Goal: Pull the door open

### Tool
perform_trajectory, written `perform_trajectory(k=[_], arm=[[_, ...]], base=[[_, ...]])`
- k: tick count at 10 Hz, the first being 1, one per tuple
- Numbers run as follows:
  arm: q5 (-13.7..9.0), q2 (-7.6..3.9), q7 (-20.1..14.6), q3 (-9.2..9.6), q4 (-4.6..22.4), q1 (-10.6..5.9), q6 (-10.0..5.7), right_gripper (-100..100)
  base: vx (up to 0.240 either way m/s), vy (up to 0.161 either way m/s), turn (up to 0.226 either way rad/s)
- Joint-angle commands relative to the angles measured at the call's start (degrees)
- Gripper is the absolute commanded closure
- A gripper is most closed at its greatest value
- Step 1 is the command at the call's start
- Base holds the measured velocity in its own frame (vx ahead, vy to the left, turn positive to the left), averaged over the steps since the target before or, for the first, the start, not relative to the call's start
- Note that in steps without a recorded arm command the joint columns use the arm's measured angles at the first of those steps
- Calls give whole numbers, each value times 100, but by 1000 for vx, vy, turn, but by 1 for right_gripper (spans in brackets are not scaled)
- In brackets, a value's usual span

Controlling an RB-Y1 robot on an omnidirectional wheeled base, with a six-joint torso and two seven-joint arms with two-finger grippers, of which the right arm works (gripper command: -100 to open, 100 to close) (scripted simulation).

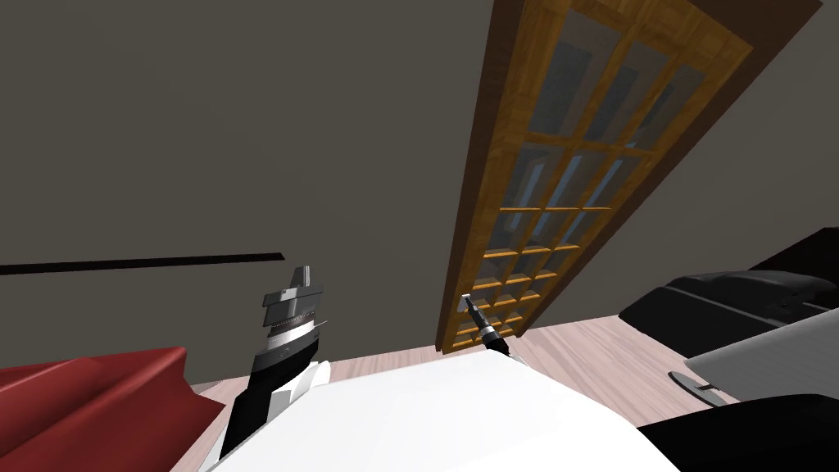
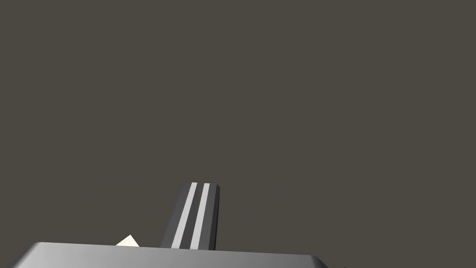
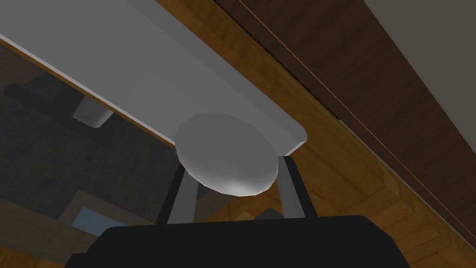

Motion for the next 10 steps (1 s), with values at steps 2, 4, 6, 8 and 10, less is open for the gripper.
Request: perform_trajectory(k=[2,4,6,8,10], arm=[[-1,86,-395,8,16,-13,37,100],[-23,100,-635,-28,18,-22,55,100],[-44,114,-871,-65,21,-32,74,100],[-87,141,-1243,-138,25,-51,112,100],[-110,155,-1551,-177,28,-61,132,100]], base=[[-37,-23,74],[-60,-34,89],[-39,-21,68],[-55,-34,131],[-46,-24,70]])
